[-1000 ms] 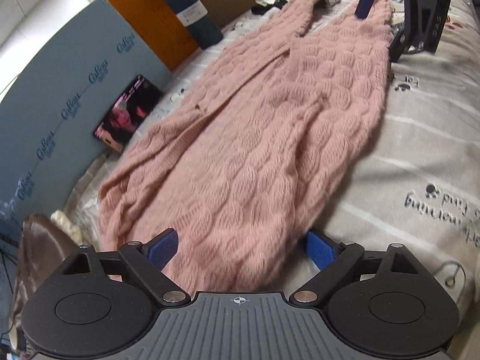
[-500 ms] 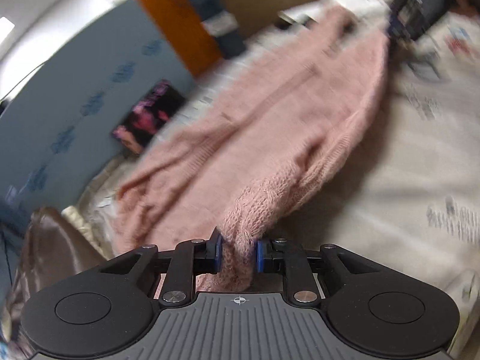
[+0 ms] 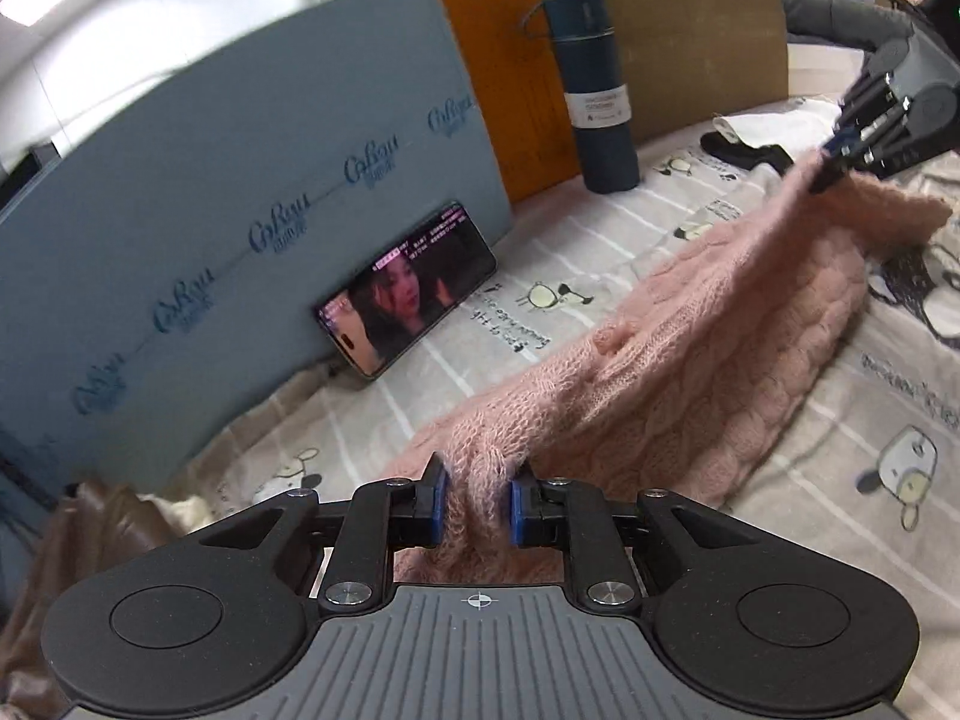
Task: Fold clothes
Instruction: 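Fold the cardigan lengthwise with both grippers and release it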
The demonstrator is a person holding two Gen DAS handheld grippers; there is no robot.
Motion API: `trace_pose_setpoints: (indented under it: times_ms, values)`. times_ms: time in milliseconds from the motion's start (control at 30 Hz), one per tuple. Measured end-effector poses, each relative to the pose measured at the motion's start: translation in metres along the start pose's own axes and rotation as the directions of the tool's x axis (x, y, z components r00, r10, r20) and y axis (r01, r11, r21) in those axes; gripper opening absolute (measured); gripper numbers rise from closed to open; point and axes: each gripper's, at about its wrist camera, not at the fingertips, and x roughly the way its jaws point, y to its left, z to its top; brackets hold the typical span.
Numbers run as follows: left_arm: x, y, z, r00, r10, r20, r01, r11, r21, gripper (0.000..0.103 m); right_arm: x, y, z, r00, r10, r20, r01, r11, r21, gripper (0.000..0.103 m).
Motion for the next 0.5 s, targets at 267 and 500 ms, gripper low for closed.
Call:
trace_pose_setpoints:
  times_ms: [267,500]
  values:
    - [0.034,0.012,0.012,1.000,-0.022,0.007,0.022,0.995,-0.093,0.056,0.026,-0.021,0.006,0.998,-0.034,-0.046,0.036,0.999,0.039,0.039]
    - [0.054,0.026,0.018,0.994,-0.101,0.043,0.107,0.980,-0.166,0.063,0.020,-0.046,-0.010,0.996,-0.057,-0.067,0.064,0.992,0.107,0.050]
